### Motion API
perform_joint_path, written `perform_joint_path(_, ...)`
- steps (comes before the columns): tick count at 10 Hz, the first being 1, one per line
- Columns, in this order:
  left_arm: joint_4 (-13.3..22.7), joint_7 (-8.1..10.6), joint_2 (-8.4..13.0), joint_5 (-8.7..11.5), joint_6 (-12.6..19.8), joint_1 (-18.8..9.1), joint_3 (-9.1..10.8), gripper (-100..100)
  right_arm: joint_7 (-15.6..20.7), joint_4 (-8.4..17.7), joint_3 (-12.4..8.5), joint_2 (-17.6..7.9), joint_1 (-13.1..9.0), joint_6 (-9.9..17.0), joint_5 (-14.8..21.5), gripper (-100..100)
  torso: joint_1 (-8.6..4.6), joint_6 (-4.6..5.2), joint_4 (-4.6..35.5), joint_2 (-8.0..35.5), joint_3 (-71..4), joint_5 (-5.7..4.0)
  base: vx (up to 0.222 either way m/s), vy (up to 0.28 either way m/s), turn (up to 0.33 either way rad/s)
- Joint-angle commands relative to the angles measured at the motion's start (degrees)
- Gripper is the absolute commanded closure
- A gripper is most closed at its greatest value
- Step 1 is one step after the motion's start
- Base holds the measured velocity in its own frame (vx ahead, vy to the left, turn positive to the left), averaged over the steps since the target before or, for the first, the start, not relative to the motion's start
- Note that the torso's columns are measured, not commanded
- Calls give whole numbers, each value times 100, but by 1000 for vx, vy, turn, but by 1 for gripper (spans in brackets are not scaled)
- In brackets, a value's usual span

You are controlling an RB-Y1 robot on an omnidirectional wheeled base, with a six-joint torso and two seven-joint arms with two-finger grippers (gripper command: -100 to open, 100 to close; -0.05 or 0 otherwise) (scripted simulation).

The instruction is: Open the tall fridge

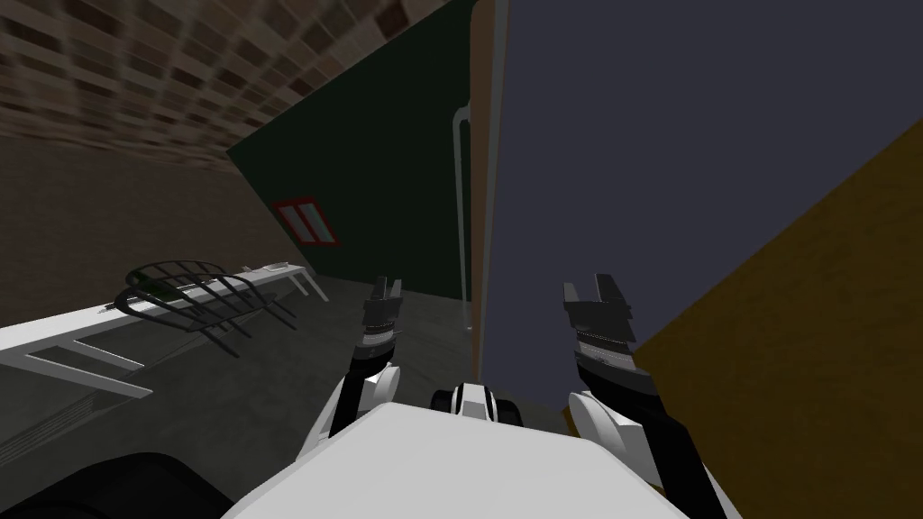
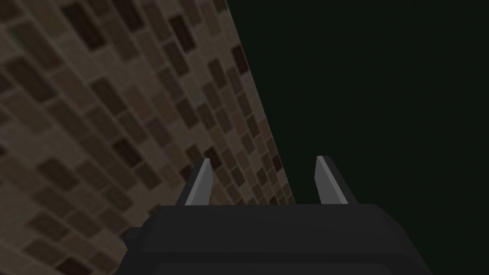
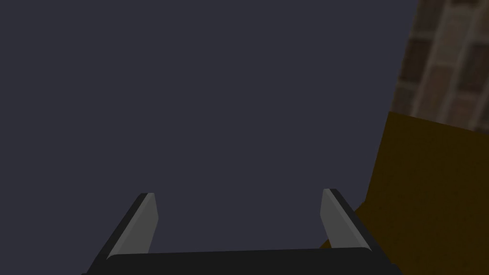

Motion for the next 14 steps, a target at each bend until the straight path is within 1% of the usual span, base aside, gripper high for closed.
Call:
perform_joint_path(1, 2, 0, 0, 0, 0, 0, 0, 0, 136, 75, -244, -394, 170, 48, 59, -100, 7, 0, 189, 192, -395, 2, 5, 56, 29)
perform_joint_path(4, 3, 0, -1, 0, 1, 1, -1, 0, 370, 177, -663, -791, 469, 125, 159, -100, 11, 0, 266, 265, -537, 3, 4, 86, 34)
perform_joint_path(6, 3, 0, -1, 0, 1, 1, -1, 0, 579, 249, -1026, -1075, 738, 191, 247, -100, 1, 0, 267, 262, -541, 0, 23, 106, 47)
perform_joint_path(7, 3, 0, -1, 0, 1, 1, -1, 0, 696, 284, -1170, -1224, 891, 227, 296, -100, 4, 0, 268, 265, -539, 1, 21, 135, 49)
perform_joint_path(8, 3, 0, -2, 0, 1, 1, -1, 0, 696, 284, -1245, -1224, 891, 227, 296, -100, 8, 0, 269, 267, -538, 2, 17, 94, 13)
perform_joint_path(9, 3, 0, -1, 0, 1, 1, -1, 0, 821, 319, -1460, -1376, 1055, 265, 349, -100, -7, 0, 269, 268, -537, -1, 8, 91, 46)
perform_joint_path(10, 3, 0, -1, 0, 1, 1, -1, 0, 954, 353, -1604, -1531, 1228, 305, 404, -100, -7, 0, 269, 270, -536, -3, 8, 106, 68)
perform_joint_path(11, 3, 0, -1, 0, 1, 1, -1, 0, 954, 353, -1705, -1531, 1228, 305, 404, -100, 0, 0, 269, 270, -536, 0, 11, 82, 10)
perform_joint_path(12, 3, 0, -1, 0, 1, 1, -1, 0, 1092, 387, -1913, -1691, 1409, 346, 462, -100, -5, 1, 269, 267, -538, -1, 12, 88, 32)
perform_joint_path(13, 3, 0, -1, 0, 1, 1, -1, 0, 1092, 387, -1952, -1691, 1409, 346, 462, -100, 0, 0, 268, 267, -538, 0, 15, 69, 22)
perform_joint_path(14, 3, 0, -1, 0, 1, 1, -1, 0, 1236, 422, -2169, -1856, 1598, 388, 522, -100, -5, 0, 268, 265, -539, -1, 35, 79, 48)
